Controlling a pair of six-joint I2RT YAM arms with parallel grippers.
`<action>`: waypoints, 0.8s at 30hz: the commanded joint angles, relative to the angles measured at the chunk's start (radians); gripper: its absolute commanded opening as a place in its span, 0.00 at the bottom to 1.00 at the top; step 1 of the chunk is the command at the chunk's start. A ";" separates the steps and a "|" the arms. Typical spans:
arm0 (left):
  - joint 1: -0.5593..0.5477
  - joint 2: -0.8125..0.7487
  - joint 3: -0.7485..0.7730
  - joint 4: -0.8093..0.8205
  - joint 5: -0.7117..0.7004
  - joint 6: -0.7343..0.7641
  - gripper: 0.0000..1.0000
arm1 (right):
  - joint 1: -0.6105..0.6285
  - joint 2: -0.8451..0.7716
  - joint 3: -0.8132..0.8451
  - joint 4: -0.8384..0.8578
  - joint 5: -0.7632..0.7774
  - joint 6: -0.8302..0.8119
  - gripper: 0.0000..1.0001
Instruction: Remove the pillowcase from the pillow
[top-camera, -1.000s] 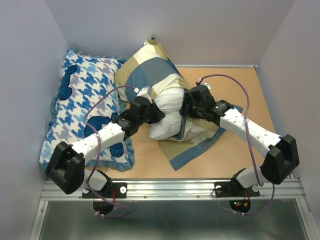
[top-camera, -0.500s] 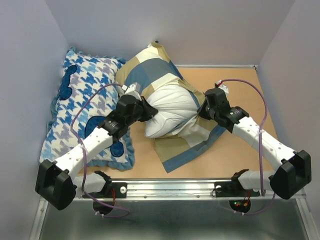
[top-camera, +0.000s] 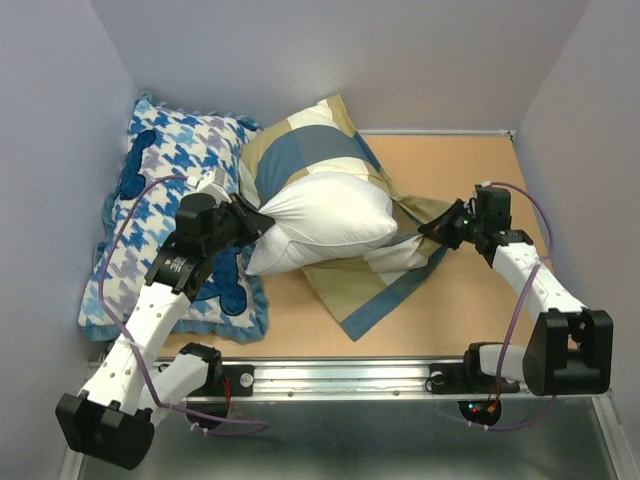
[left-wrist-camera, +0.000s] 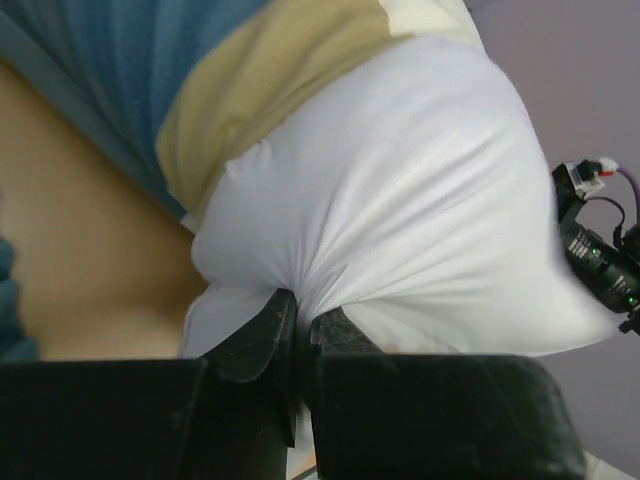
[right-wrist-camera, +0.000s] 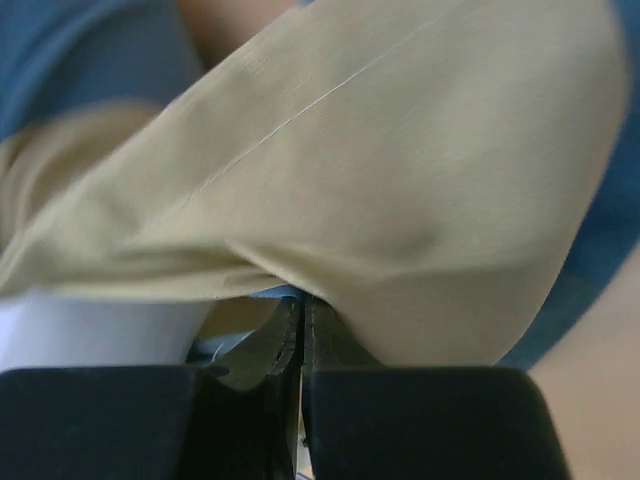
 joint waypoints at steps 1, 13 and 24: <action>0.174 -0.121 0.122 0.004 -0.426 0.088 0.00 | -0.217 0.075 -0.069 -0.045 0.385 -0.130 0.01; 0.147 -0.110 0.134 0.121 0.064 0.079 0.00 | -0.199 0.088 -0.087 0.055 0.155 -0.172 0.04; -0.457 -0.014 -0.140 0.243 -0.229 0.030 0.25 | -0.171 -0.161 0.155 -0.170 0.058 -0.202 0.63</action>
